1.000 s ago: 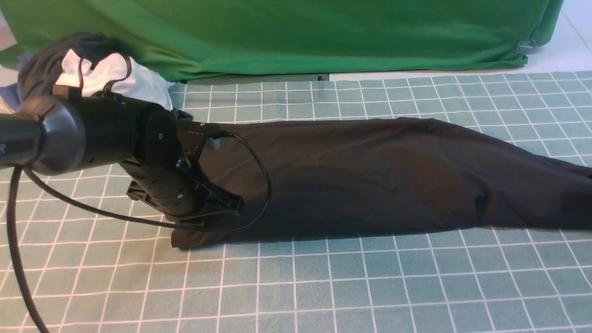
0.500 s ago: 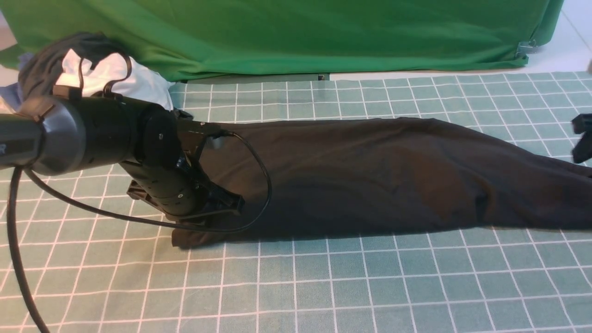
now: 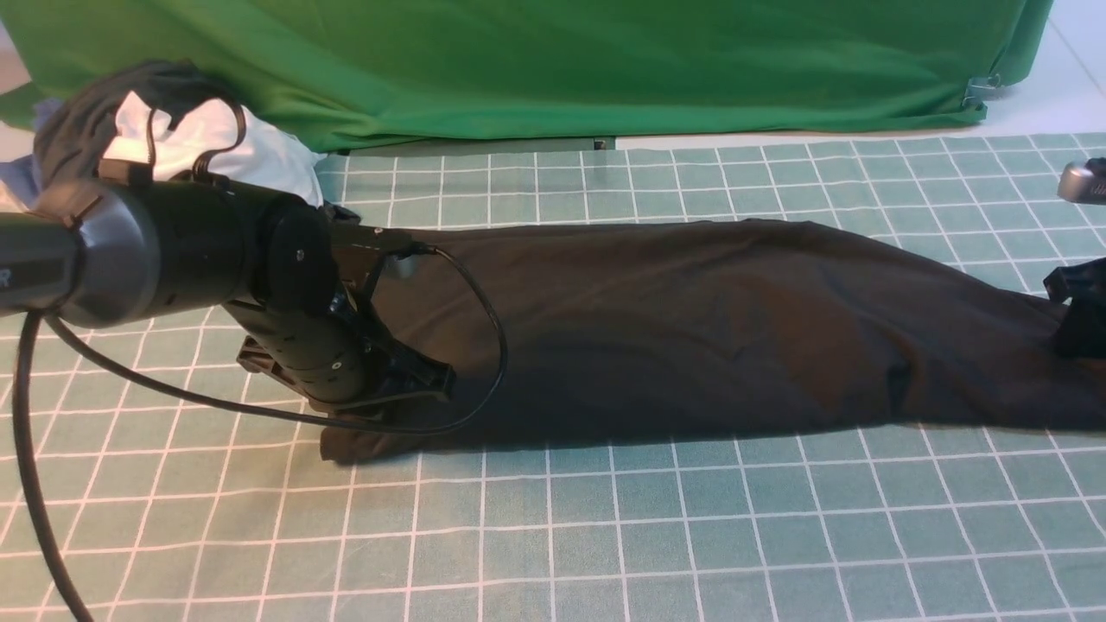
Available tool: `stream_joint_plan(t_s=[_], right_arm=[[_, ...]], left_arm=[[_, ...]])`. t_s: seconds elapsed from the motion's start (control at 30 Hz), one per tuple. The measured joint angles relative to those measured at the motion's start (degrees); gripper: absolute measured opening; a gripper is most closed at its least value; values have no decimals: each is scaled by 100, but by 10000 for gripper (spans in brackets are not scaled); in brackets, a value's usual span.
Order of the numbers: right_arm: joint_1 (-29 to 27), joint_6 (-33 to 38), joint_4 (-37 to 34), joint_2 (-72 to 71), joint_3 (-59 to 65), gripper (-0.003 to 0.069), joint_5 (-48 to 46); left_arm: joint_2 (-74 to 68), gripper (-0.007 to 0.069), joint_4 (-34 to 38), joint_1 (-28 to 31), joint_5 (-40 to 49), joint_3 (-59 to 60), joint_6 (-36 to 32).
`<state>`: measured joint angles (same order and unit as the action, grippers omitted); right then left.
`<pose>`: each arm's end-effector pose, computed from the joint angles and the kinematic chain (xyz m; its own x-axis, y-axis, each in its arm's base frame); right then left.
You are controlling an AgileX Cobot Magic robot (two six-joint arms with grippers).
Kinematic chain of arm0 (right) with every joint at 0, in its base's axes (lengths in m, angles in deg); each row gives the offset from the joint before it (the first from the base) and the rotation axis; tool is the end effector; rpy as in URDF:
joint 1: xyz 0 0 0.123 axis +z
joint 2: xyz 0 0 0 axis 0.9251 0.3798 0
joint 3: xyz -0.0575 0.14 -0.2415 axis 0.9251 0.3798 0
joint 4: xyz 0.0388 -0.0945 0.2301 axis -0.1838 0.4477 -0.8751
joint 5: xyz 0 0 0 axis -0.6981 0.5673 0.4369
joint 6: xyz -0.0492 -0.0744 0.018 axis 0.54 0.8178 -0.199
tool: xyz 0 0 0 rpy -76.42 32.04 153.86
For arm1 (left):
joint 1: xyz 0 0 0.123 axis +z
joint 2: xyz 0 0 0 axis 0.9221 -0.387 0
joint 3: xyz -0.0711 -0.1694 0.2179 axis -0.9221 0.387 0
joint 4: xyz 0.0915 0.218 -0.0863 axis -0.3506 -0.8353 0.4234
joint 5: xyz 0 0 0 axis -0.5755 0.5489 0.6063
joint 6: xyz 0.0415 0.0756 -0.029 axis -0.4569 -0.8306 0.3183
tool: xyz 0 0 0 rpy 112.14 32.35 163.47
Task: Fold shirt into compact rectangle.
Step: 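Pull the folded dark garment lengthwise by its ends to straighten it flat on the table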
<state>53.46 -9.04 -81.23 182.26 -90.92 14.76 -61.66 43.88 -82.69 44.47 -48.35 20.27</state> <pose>0.3990 -0.0807 0.1639 -0.9686 0.0605 -0.2413 0.0189 0.9850 0.1713 0.3267 -0.0921 0.1622 -0.9506 0.1561 -0.2682 0.1746 0.9835 -0.0464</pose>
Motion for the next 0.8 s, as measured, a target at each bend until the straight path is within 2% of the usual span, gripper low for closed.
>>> stream_joint_plan(t_s=[0.07,0.1,0.4,0.7,0.8], right_arm=[[0,15,41,0,0,32,0],[0,22,66,0,0,24,0],[0,-262,767,-446,-5,18,132],[0,-362,927,-478,-36,18,525],[0,-391,1007,-375,-36,40,667]], left_arm=[[0,7,-5,0,-5,0,0],[0,7,-5,0,-5,0,0],[0,7,-5,0,-16,0,0],[0,7,-5,0,-28,1,-7],[0,7,-5,0,-33,1,-7]])
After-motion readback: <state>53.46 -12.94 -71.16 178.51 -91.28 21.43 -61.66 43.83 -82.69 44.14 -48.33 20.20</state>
